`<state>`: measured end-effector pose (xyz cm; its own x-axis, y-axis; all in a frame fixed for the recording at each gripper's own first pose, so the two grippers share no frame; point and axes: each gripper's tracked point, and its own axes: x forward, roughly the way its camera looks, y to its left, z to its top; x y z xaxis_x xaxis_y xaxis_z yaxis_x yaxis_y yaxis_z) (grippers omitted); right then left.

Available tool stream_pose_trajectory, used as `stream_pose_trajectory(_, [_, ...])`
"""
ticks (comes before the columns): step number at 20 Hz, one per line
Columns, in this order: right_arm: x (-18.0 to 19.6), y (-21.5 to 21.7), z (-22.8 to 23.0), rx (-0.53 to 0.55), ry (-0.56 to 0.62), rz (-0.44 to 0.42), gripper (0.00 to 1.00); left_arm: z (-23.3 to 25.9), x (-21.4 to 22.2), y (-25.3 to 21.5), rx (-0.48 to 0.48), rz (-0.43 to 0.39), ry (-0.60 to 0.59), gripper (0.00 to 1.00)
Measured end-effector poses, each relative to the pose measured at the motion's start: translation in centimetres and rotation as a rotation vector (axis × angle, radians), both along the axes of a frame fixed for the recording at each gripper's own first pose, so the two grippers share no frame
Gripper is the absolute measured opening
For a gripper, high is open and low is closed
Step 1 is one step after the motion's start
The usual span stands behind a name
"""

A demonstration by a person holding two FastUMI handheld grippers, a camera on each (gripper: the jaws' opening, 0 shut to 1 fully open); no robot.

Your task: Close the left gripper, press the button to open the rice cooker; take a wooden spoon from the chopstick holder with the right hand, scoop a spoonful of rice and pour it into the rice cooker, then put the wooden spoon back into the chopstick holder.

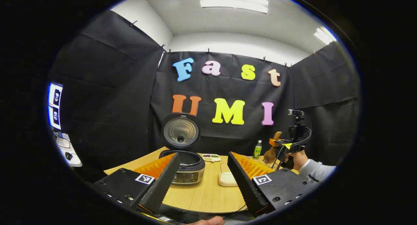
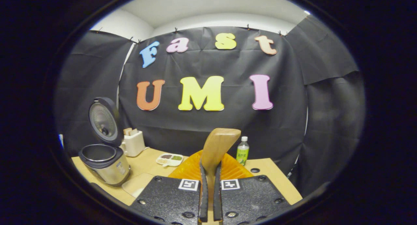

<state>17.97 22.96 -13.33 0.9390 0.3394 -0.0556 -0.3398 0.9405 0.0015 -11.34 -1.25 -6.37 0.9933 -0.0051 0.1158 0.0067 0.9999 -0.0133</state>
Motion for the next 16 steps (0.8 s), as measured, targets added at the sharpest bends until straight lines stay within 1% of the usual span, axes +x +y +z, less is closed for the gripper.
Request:
stream_pose_trajectory(4, [-0.4, 4.6, -1.1, -0.019, 0.041, 0.065, 0.11, -0.3, -0.3, 0.8, -0.006, 0.008, 0.007, 0.94])
stream_pose_trajectory(8, [-0.7, 8.4, -3.4, -0.021, 0.087, 0.113, 0.1, -0.6, -0.1, 1.7, -0.002, 0.023, 0.019, 0.94])
stream_pose_trajectory(12, [0.3, 9.7, -7.4, -0.071, 0.12, 0.093, 0.1, -1.1, 0.0, 2.0, 0.017, 0.028, 0.035, 0.94])
stream_pose_trajectory(13, [0.6, 9.8, -8.8, -0.075, 0.137, 0.083, 0.11, -1.1, -0.2, 1.8, 0.023, 0.026, 0.035, 0.94])
stream_pose_trajectory(16, [2.0, 9.9, -11.2, -0.087, 0.158, 0.042, 0.1, -1.4, 0.1, 1.5, 0.035, 0.018, 0.04, 0.94])
